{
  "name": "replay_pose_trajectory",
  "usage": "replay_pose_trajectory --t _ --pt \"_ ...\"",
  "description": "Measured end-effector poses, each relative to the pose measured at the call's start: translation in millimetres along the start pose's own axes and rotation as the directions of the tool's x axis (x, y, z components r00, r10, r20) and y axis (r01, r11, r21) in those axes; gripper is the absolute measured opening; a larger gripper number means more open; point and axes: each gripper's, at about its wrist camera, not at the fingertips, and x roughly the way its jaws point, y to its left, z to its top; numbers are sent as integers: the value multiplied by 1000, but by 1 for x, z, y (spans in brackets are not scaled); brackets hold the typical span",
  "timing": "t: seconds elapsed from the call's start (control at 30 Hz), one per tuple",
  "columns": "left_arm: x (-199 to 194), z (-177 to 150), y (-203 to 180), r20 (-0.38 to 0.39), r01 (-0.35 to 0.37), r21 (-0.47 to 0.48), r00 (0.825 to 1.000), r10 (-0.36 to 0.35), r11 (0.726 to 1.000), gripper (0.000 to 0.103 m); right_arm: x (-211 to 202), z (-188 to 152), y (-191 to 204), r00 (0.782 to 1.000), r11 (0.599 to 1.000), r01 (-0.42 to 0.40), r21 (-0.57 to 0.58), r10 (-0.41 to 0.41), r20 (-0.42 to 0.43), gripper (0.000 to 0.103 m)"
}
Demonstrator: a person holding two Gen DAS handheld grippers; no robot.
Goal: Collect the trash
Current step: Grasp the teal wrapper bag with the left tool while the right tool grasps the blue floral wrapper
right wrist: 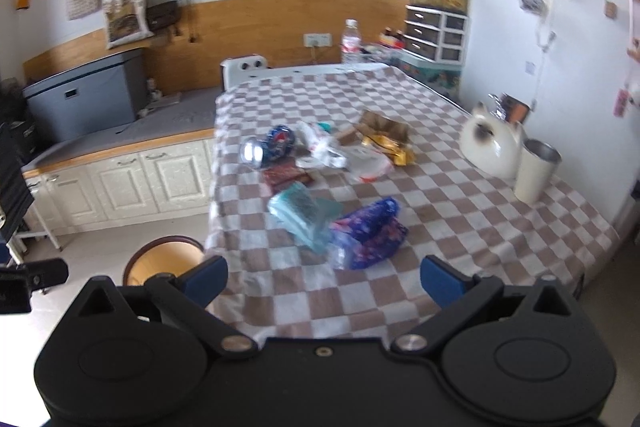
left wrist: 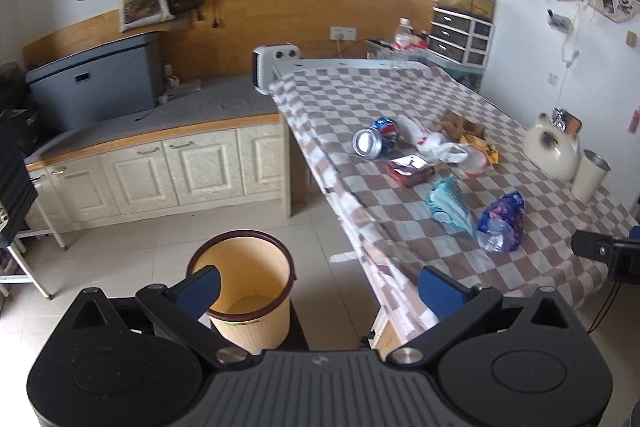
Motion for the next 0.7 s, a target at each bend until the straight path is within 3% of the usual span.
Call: replay_pose_trajectory --t 0.37,0.53,0.7 --pt "46 31 -64 -52 -57 -51 997 55 997 103 80 26 -70 999 998 -29 -51 27 -34 103" --pt "64 49 -89 -101 -84 -81 992 76 993 103 136 34 -86 992 984 -104 -147 92 -84 103" --pt "80 60 -112 -137 -133 -115 984 116 984 103 187 35 -87 971 950 -210 -233 174 -165 103"
